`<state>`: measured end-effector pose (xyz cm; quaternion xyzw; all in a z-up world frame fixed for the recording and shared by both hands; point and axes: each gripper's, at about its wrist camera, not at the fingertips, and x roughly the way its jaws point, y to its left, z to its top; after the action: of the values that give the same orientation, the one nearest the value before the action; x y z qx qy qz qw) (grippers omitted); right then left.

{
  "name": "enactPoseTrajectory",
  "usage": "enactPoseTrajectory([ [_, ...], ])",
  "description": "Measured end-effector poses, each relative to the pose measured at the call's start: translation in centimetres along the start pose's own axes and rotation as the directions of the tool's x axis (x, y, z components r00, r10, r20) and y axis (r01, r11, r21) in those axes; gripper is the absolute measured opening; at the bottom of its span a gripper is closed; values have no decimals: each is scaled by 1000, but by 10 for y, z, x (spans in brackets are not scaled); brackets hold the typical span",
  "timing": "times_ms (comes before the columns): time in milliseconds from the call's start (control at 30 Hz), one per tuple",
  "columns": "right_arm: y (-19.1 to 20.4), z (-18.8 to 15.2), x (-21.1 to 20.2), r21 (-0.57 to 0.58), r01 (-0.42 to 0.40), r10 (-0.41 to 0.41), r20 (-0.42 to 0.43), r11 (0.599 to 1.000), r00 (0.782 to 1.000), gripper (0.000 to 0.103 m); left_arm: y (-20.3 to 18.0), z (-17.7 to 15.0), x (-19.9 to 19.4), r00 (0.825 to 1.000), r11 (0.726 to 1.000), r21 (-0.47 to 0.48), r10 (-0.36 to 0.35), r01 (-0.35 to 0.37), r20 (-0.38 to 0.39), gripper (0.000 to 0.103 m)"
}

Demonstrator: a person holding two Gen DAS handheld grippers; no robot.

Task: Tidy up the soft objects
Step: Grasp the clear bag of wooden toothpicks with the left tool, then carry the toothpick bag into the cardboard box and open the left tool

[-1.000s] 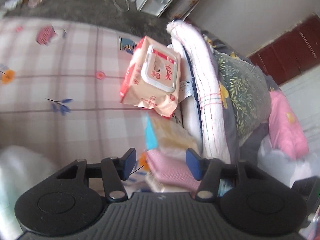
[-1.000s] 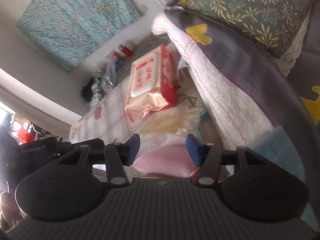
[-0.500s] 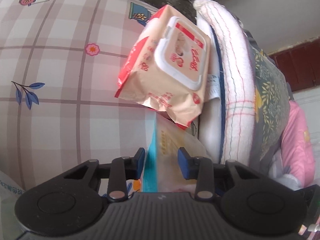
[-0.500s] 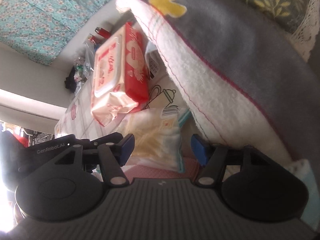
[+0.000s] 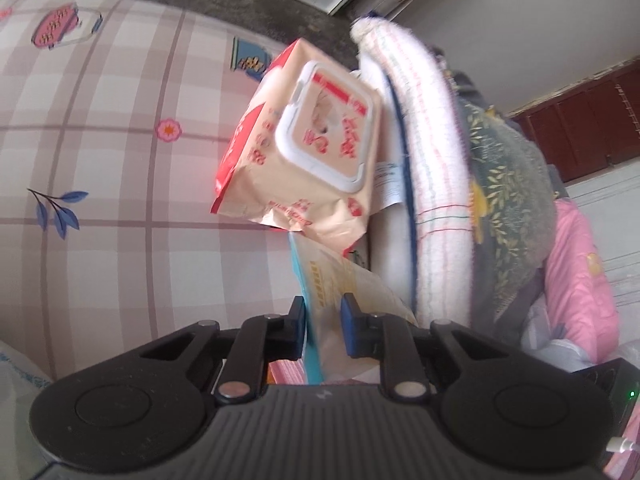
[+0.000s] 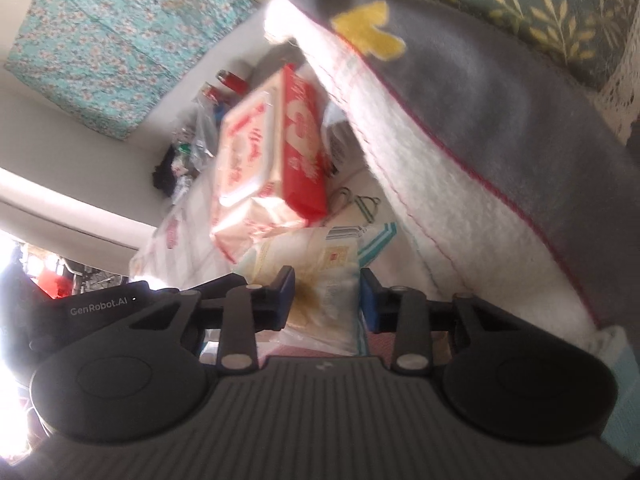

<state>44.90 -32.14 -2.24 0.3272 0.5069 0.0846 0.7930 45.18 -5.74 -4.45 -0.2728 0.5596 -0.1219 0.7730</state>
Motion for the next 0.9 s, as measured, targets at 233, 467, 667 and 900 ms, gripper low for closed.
enactPoseTrajectory([
  [233,36,-11,-46,-81,-60,65,54,995,996,32,-12,-12,-63,996,998,57,-36,32,79,19],
  [467,94,-38,-87,-200,-169,182,48,965,982,32,-1,-41,-158,979,993,111,-51,30,199,19],
  [667,168,-78,-90,-303,-301,297,-59,904,953,32,45,-75,-245,945,997,79,-18,-9,328,19],
  [900,267,-131,-50,-398,-413,336,-250,819,908,32,130,-116,-319,891,997,-70,67,-40,450,19],
])
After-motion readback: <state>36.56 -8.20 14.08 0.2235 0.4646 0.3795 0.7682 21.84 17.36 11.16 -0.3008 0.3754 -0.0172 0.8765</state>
